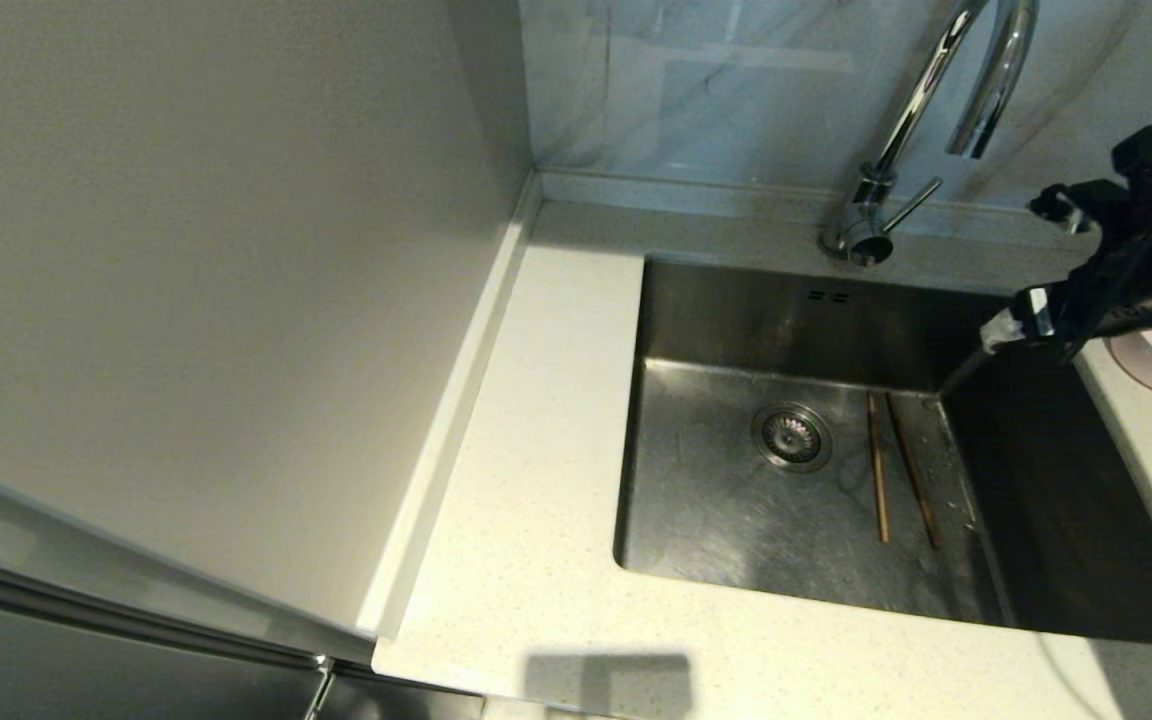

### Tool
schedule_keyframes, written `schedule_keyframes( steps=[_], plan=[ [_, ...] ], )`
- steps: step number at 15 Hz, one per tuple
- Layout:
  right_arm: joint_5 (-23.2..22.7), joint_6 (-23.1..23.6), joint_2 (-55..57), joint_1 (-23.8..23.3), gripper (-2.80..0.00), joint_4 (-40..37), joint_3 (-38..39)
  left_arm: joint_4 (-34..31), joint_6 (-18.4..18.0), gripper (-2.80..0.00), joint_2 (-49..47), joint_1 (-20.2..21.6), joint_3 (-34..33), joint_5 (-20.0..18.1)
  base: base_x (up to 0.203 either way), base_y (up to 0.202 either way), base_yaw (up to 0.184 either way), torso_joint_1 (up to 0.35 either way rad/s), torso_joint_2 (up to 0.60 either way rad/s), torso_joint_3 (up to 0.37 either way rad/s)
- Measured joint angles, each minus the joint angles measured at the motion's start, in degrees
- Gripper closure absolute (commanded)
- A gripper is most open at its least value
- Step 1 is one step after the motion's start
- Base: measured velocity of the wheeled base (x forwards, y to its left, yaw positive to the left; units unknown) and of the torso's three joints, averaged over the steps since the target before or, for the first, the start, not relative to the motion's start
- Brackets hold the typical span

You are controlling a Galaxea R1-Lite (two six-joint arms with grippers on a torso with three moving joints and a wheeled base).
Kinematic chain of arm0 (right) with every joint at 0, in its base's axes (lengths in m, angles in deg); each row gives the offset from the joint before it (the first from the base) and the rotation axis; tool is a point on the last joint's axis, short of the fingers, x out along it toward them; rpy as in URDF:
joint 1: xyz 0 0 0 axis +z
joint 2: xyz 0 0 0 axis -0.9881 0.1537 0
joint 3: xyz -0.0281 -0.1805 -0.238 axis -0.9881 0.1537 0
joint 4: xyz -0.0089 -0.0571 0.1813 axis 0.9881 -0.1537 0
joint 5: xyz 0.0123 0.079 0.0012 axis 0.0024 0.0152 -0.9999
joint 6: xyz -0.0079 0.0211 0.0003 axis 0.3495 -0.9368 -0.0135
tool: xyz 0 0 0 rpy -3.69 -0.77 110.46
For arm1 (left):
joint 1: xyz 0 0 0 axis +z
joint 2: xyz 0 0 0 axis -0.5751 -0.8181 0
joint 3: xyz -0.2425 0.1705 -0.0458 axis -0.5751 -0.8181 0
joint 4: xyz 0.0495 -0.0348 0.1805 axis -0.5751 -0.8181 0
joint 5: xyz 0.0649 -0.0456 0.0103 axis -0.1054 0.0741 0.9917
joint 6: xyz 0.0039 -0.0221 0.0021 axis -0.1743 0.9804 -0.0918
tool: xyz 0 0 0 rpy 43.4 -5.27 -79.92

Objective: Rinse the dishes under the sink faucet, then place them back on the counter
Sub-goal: Put a bowl into the sink

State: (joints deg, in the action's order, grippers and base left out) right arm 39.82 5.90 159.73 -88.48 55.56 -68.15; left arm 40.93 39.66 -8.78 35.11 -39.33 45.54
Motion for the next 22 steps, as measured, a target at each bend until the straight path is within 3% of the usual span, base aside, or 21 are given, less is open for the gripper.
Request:
schedule_keyframes(
  steps=[7,22],
  plan=[
    [-1.4,8.0,-4.3,-8.7,0.00,-2.0,-2.7,0.0,0.0,0.00,0.0,0.0,0.0,0.0,0.000,0.000,0.000,0.000,0.00,0.000],
    [-2.3,8.7,5.0,-12.7,0.00,-8.5,-13.3,0.0,0.0,0.00,0.0,0.0,0.0,0.0,0.000,0.000,0.000,0.000,0.00,0.000]
  ],
)
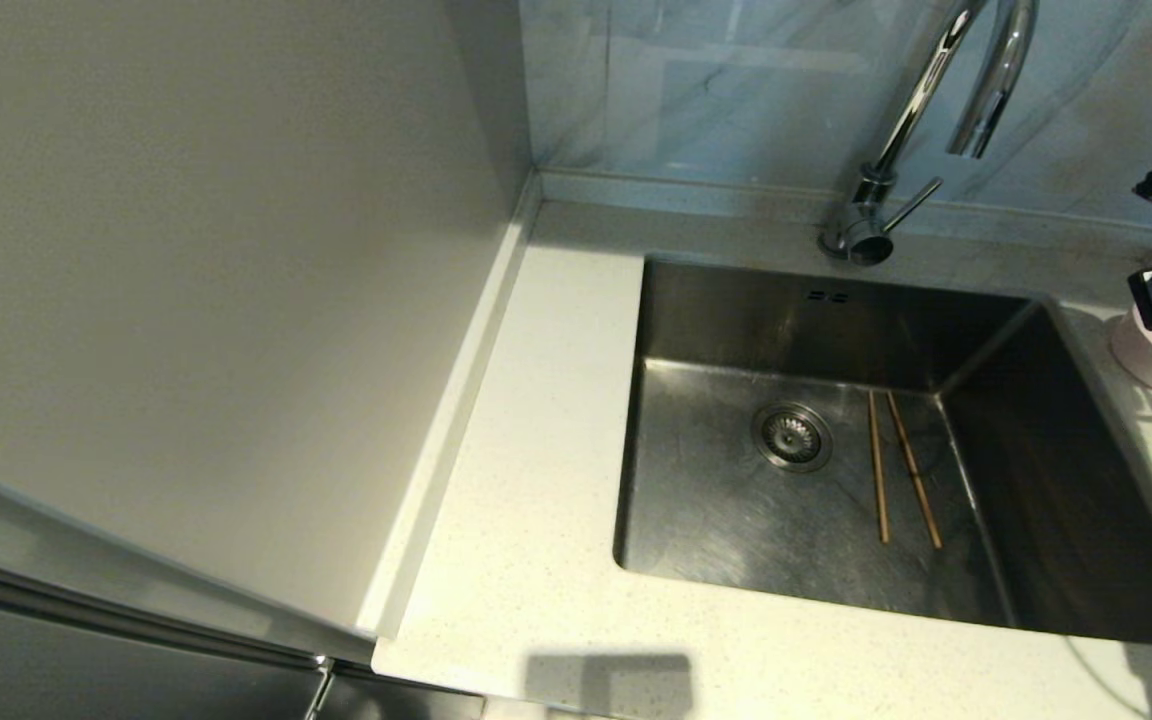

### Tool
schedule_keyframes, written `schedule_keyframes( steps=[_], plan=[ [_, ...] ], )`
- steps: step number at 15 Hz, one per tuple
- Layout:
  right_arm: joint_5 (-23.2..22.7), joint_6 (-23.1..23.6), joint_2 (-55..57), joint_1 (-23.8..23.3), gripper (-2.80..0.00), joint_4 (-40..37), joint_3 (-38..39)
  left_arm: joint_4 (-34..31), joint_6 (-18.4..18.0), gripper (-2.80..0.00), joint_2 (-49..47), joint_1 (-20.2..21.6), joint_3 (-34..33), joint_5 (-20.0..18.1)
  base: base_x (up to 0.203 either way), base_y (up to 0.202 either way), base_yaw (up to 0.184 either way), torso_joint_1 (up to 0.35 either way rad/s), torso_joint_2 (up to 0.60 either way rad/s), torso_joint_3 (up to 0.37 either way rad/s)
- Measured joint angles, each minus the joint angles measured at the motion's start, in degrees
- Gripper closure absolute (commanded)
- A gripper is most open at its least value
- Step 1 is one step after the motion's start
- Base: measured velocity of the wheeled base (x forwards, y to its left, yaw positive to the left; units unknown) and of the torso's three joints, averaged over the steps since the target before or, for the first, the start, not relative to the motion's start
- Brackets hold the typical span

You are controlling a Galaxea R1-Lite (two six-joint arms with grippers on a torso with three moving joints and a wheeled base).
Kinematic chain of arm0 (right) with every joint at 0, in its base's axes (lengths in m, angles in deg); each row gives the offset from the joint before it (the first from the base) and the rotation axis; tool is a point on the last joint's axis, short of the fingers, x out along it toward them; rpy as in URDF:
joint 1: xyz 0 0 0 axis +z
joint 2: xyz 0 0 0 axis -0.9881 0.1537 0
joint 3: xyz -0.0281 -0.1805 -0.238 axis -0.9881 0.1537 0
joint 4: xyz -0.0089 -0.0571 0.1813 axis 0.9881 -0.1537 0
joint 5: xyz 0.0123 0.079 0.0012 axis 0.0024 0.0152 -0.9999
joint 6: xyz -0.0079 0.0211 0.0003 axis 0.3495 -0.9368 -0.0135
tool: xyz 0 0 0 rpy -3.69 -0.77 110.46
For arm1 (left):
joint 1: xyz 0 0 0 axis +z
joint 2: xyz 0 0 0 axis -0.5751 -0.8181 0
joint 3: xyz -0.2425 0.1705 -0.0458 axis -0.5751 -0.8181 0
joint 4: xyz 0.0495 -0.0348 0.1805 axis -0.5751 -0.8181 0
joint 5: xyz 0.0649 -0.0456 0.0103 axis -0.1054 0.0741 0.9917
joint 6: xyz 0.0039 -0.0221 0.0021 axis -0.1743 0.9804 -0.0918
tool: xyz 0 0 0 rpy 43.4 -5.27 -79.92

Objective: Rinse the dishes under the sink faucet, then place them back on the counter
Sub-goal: Put a bowl into the sink

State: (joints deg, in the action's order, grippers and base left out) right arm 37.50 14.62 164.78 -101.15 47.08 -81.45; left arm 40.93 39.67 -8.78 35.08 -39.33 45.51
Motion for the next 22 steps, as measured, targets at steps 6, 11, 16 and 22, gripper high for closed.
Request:
schedule_keyframes(
  steps=[6,11,16,22],
  plan=[
    [-1.2,0.0,2.0,-0.4,0.00,0.5,-0.1,0.0,0.0,0.00,0.0,0.0,0.0,0.0,0.000,0.000,0.000,0.000,0.00,0.000],
    [-0.7,3.2,1.9,-0.4,-2.80,7.0,0.9,0.0,0.0,0.00,0.0,0.0,0.0,0.0,0.000,0.000,0.000,0.000,0.00,0.000],
    [0.5,2.7,2.3,-0.4,-2.80,7.1,1.9,0.0,0.0,0.00,0.0,0.0,0.0,0.0,0.000,0.000,0.000,0.000,0.00,0.000],
    [1.7,0.2,5.5,-0.9,-2.80,9.6,0.9,0.0,0.0,0.00,0.0,0.0,0.0,0.0,0.000,0.000,0.000,0.000,0.00,0.000]
  ],
)
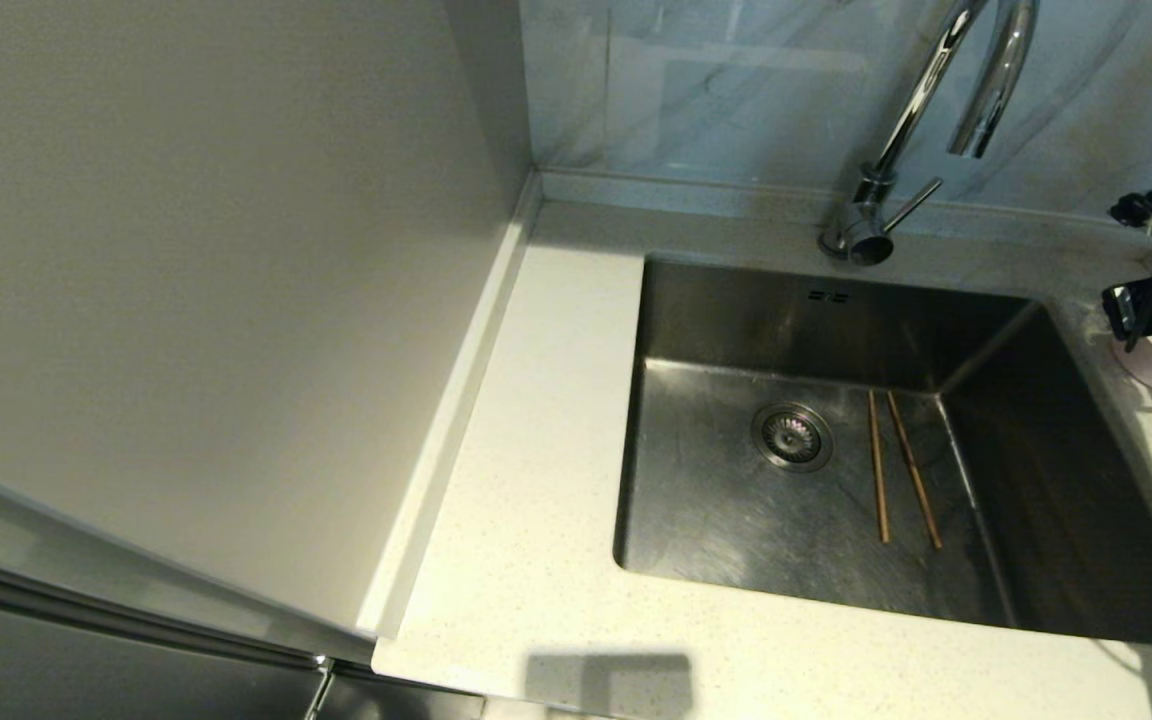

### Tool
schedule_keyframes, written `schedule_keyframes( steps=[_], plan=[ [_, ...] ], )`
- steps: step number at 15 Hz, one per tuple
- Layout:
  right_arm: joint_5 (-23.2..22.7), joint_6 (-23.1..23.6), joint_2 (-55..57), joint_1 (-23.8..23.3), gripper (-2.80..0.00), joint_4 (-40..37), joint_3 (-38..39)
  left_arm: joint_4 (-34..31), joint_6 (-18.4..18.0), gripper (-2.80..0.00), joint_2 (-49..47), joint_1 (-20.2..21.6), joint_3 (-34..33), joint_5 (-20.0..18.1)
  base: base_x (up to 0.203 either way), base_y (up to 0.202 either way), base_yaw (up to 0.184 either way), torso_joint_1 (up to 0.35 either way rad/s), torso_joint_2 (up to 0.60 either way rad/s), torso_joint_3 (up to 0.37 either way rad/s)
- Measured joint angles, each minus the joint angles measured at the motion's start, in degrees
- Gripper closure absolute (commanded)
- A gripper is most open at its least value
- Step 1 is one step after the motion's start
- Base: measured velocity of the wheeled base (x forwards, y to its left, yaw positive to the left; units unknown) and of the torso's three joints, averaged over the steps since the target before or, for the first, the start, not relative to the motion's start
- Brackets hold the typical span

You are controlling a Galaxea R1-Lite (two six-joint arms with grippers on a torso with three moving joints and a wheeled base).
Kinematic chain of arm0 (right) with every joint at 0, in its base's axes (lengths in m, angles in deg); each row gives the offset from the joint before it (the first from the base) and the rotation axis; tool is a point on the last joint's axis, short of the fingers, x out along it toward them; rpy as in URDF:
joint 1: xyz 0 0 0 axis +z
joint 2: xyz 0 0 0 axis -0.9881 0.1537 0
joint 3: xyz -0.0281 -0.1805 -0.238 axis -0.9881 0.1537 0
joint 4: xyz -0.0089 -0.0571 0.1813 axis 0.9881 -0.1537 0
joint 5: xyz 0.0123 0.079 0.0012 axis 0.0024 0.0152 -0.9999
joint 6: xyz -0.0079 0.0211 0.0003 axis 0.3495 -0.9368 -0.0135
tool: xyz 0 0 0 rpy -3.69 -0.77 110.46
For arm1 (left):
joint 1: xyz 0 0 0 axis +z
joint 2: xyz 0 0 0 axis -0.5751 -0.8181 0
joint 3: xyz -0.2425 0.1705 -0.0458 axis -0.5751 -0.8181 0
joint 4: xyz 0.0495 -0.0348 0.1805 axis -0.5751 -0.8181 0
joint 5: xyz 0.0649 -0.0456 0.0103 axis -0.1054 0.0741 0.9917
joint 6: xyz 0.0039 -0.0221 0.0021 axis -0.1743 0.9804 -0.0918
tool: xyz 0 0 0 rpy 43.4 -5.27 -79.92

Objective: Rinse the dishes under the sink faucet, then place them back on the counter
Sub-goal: Put a bowl into the sink

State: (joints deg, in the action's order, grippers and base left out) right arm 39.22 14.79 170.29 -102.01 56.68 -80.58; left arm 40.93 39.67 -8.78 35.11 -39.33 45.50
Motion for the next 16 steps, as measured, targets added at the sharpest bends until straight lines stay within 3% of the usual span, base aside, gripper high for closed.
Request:
schedule_keyframes(
  steps=[6,7,16],
  plan=[
    [0.5,-0.1,2.9,-1.7,-2.80,4.2,-0.2,0.0,0.0,0.00,0.0,0.0,0.0,0.0,0.000,0.000,0.000,0.000,0.00,0.000],
    [0.5,-0.1,3.3,-2.0,0.00,4.2,-0.2,0.0,0.0,0.00,0.0,0.0,0.0,0.0,0.000,0.000,0.000,0.000,0.00,0.000],
    [0.3,-0.1,4.6,-2.6,0.00,4.2,0.2,0.0,0.0,0.00,0.0,0.0,0.0,0.0,0.000,0.000,0.000,0.000,0.00,0.000]
  ],
)
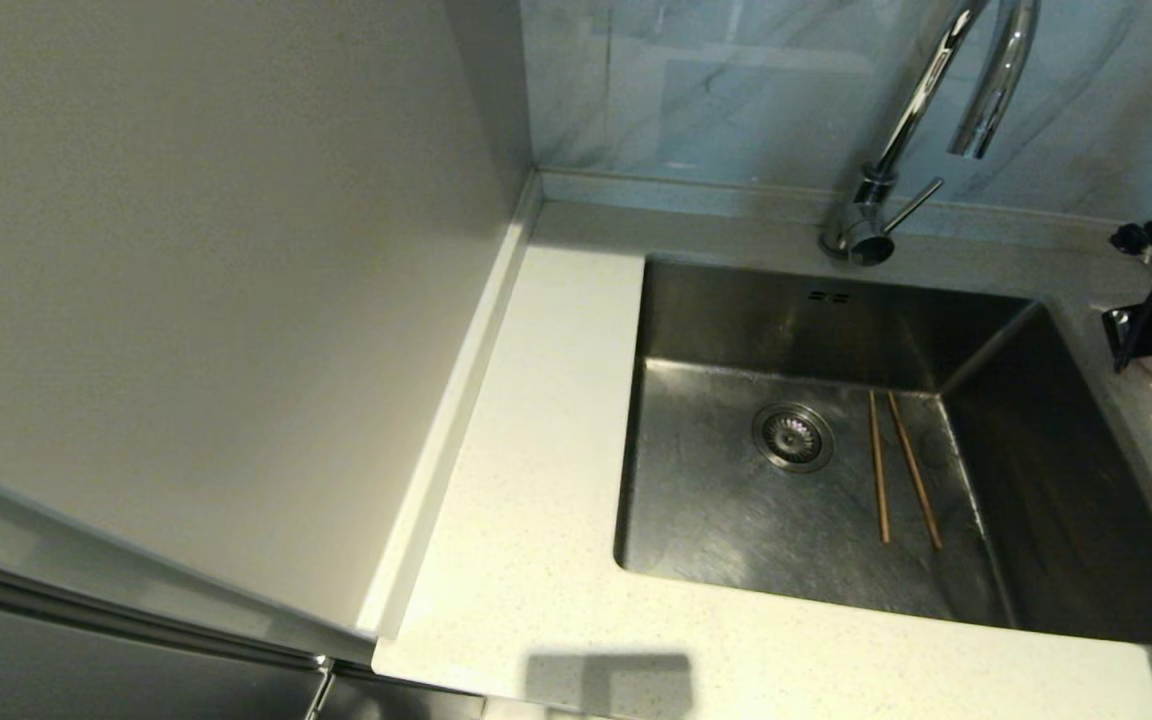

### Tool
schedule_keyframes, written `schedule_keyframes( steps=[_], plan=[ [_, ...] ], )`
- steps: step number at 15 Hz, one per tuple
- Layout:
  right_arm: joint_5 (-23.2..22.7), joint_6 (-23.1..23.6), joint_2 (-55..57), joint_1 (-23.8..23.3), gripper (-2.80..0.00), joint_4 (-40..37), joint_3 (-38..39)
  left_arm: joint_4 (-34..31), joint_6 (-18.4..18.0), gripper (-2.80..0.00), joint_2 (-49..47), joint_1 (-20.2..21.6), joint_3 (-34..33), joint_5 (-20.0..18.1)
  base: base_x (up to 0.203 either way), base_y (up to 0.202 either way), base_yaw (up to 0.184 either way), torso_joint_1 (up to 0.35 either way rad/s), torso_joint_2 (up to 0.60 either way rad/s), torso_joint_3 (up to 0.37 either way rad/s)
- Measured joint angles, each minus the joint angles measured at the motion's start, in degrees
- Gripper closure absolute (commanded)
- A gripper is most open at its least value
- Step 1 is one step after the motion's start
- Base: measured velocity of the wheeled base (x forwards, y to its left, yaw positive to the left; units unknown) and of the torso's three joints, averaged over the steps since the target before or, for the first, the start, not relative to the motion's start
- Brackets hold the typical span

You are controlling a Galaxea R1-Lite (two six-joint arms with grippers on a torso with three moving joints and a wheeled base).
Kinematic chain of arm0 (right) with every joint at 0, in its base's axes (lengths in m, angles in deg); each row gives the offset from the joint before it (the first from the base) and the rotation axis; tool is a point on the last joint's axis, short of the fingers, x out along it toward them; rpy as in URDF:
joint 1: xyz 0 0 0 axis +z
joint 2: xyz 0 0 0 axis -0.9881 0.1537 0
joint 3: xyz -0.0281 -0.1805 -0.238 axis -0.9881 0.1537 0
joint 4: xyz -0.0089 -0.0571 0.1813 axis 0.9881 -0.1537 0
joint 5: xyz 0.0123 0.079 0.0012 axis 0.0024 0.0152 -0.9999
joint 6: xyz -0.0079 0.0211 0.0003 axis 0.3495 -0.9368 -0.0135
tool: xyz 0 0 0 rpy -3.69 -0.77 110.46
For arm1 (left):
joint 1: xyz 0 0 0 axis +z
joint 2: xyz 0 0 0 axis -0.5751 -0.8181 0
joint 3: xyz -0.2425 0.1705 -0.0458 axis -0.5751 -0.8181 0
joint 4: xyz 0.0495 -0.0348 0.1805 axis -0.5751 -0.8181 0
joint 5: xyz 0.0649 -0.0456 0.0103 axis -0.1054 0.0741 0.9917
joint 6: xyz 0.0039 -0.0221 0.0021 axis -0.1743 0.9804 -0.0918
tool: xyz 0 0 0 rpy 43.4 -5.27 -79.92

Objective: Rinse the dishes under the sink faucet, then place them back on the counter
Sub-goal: Put a bowl into the sink

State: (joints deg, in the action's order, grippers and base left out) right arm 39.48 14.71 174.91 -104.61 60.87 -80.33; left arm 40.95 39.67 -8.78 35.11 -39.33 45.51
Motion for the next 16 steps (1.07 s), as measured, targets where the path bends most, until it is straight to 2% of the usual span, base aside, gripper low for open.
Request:
schedule_keyframes(
  steps=[5,9,12,16],
  plan=[
    [-0.2,0.0,-1.1,0.8,0.00,-0.1,0.4,0.0,0.0,0.00,0.0,0.0,0.0,0.0,0.000,0.000,0.000,0.000,0.00,0.000],
    [-0.3,-0.3,-5.3,4.1,0.00,0.0,3.3,0.0,0.0,0.00,0.0,0.0,0.0,0.0,0.000,0.000,0.000,0.000,0.00,0.000],
    [-0.2,-2.5,-9.6,8.7,0.00,-0.1,7.6,0.0,0.0,0.00,0.0,0.0,0.0,0.0,0.000,0.000,0.000,0.000,0.00,0.000],
    [1.8,-5.5,-14.0,17.9,0.00,-0.1,15.6,0.0,0.0,0.00,0.0,0.0,0.0,0.0,0.000,0.000,0.000,0.000,0.00,0.000]
  ],
)
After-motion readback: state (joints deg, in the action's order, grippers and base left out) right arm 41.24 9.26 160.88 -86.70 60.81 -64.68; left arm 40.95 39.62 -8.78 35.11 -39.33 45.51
